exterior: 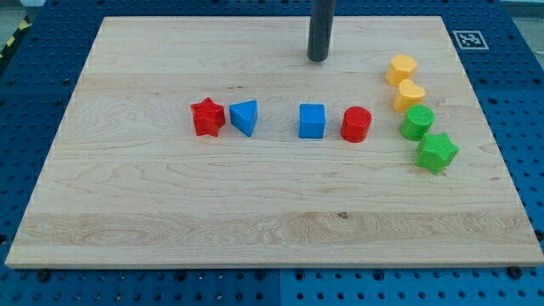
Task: Move the yellow hexagon vertically above the red star
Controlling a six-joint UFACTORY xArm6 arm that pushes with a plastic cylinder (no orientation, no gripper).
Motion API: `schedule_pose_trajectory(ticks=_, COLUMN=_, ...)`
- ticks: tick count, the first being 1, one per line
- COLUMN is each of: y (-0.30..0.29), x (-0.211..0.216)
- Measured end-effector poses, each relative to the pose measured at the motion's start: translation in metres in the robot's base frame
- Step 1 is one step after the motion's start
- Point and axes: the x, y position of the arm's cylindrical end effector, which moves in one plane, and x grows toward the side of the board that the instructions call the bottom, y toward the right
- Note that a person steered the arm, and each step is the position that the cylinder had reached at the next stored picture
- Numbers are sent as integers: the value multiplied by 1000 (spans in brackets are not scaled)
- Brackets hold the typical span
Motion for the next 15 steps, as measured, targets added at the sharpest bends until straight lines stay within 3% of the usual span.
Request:
schedule_pose_trajectory(ticks=5, y=-4, x=-1)
schedule_pose_trajectory(ticks=6, y=26, x=-16)
schedule_pose_trajectory(ticks=8, y=194, x=-8)
schedule_pose_trajectory(ticks=9, y=210, x=34)
schedule_pose_trajectory(ticks=15, y=99, x=41)
